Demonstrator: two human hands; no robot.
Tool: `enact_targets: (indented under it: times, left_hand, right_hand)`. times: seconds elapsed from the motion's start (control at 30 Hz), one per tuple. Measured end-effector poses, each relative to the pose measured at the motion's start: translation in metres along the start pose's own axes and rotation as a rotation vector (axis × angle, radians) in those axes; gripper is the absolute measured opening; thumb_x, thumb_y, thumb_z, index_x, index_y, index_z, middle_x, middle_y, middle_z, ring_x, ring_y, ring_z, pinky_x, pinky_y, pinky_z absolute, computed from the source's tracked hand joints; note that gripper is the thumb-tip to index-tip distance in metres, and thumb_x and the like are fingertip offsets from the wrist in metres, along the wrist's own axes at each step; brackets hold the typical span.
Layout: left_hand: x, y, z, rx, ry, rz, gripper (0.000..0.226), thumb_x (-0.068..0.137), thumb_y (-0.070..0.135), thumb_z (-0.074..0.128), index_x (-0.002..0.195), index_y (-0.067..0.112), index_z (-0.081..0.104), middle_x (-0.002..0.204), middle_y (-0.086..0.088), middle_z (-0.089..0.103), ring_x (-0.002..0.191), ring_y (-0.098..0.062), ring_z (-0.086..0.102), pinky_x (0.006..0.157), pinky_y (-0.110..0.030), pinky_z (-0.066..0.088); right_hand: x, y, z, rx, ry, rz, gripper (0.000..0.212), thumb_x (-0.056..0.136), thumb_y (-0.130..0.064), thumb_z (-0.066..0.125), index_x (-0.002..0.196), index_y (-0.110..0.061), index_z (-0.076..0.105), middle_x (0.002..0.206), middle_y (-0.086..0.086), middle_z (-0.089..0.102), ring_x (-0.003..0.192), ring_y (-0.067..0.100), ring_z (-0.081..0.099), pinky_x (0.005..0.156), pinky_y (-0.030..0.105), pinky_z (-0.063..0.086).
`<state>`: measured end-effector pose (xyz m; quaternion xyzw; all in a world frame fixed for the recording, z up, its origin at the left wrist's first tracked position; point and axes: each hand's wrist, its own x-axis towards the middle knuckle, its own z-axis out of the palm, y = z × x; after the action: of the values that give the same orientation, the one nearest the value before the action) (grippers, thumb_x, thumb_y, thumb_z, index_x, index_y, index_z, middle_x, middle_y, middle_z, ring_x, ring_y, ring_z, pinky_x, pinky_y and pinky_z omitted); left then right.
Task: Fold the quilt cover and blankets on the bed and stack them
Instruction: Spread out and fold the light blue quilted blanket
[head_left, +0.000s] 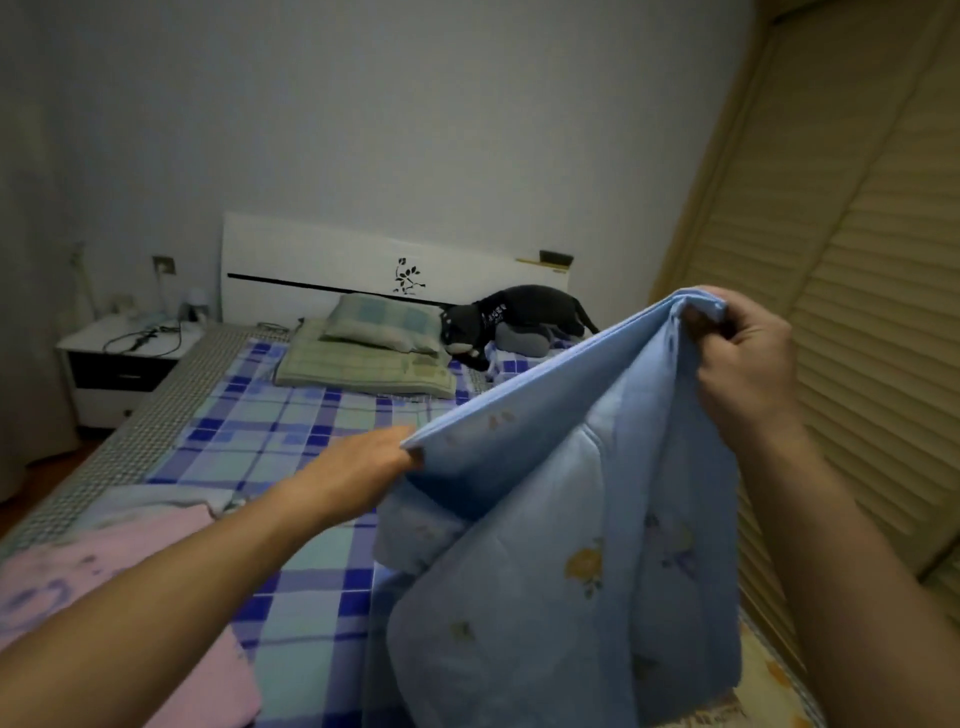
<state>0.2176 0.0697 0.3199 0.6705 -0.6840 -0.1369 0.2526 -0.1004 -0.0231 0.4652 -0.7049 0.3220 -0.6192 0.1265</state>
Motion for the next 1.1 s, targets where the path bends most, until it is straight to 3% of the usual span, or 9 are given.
enact_targets:
  times: [0.13, 0.2, 0.27, 0.33, 0.43, 0.6, 0.73, 0.9, 1.1]
  left_hand:
    - [-0.002, -0.054, -0.044, 0.124, 0.083, -0.160, 0.016, 0.088, 0.026, 0.060, 0.100, 0.036, 0.064, 0.107, -0.004, 0.061, 0.096, -0.028, 0.062, 0.078, -0.045, 0.054]
    - [0.002, -0.058, -0.065, 0.324, 0.245, -0.084, 0.038, 0.077, 0.007, 0.062, 0.105, 0.031, 0.071, 0.113, -0.008, 0.067, 0.103, -0.034, 0.065, 0.085, -0.043, 0.053]
    - [-0.017, -0.031, -0.059, 0.285, 0.339, 0.094, 0.041, 0.077, 0.005, 0.061, 0.107, 0.031, 0.072, 0.101, -0.002, 0.071, 0.088, -0.024, 0.069, 0.074, -0.035, 0.055]
    - [-0.058, 0.012, -0.016, 0.238, 0.112, 0.331, 0.032, 0.084, 0.020, 0.052, 0.109, 0.036, 0.065, 0.090, 0.007, 0.068, 0.073, -0.010, 0.064, 0.063, -0.024, 0.050]
    - [-0.116, 0.043, 0.081, 0.355, -0.414, 0.286, 0.052, 0.092, 0.021, 0.046, 0.140, 0.039, 0.037, 0.133, -0.003, 0.051, 0.107, -0.028, 0.062, 0.075, -0.034, 0.045]
    - [-0.097, 0.028, 0.120, 0.216, -0.513, 0.013, 0.057, 0.097, 0.049, 0.047, 0.149, 0.046, 0.025, 0.150, -0.006, 0.032, 0.128, -0.033, 0.047, 0.102, -0.041, 0.043]
    - [-0.060, 0.060, 0.087, -0.042, -0.012, -0.035, 0.049, 0.092, 0.062, 0.051, 0.137, 0.046, 0.043, 0.150, -0.001, 0.019, 0.141, -0.028, 0.029, 0.112, -0.043, 0.038]
    - [-0.025, 0.107, 0.060, -0.048, 0.469, -0.177, 0.059, 0.083, 0.069, 0.055, 0.119, 0.024, 0.043, 0.124, -0.001, 0.034, 0.112, -0.030, 0.051, 0.074, -0.042, 0.050]
    - [-0.033, 0.094, 0.055, 0.073, 0.594, -0.299, 0.035, 0.088, 0.031, 0.060, 0.117, 0.019, 0.046, 0.120, -0.006, 0.042, 0.101, -0.032, 0.058, 0.065, -0.041, 0.046]
  right_hand:
    - [-0.007, 0.024, 0.022, -0.171, -0.090, 0.037, 0.022, 0.089, -0.008, 0.058, 0.101, -0.019, 0.074, 0.092, -0.005, 0.072, 0.083, 0.005, 0.062, 0.078, 0.022, 0.049]
    - [-0.007, 0.025, 0.035, -0.220, -0.066, 0.048, 0.023, 0.090, -0.006, 0.058, 0.101, -0.018, 0.074, 0.092, -0.003, 0.072, 0.082, 0.006, 0.061, 0.075, 0.016, 0.046]
    - [-0.004, 0.022, 0.046, -0.283, -0.031, 0.021, 0.023, 0.089, -0.005, 0.057, 0.100, -0.017, 0.074, 0.092, 0.000, 0.072, 0.082, 0.010, 0.060, 0.072, 0.016, 0.044]
    - [0.000, 0.016, 0.056, -0.382, -0.044, -0.023, 0.022, 0.089, -0.004, 0.056, 0.100, -0.013, 0.073, 0.094, 0.005, 0.072, 0.082, 0.013, 0.058, 0.070, 0.015, 0.039]
    - [-0.001, 0.006, 0.076, -0.460, -0.112, -0.051, 0.025, 0.091, -0.007, 0.051, 0.104, -0.013, 0.072, 0.096, 0.005, 0.071, 0.084, 0.019, 0.061, 0.073, 0.027, 0.044]
    - [-0.017, 0.003, 0.096, -0.490, -0.237, -0.042, 0.019, 0.097, -0.014, 0.054, 0.106, -0.016, 0.070, 0.096, -0.002, 0.065, 0.085, 0.011, 0.056, 0.070, 0.021, 0.042]
    - [-0.025, 0.005, 0.106, -0.513, -0.349, -0.087, 0.020, 0.094, -0.016, 0.058, 0.109, -0.018, 0.071, 0.102, 0.001, 0.070, 0.093, 0.017, 0.063, 0.079, 0.032, 0.050]
    - [-0.037, -0.013, 0.113, -0.452, -0.381, -0.178, 0.018, 0.092, -0.018, 0.060, 0.105, -0.018, 0.072, 0.097, 0.001, 0.072, 0.089, 0.018, 0.064, 0.075, 0.036, 0.052]
    - [-0.038, -0.030, 0.099, -0.378, -0.350, -0.202, 0.019, 0.092, -0.016, 0.059, 0.105, -0.019, 0.073, 0.098, 0.000, 0.072, 0.089, 0.017, 0.064, 0.077, 0.035, 0.053]
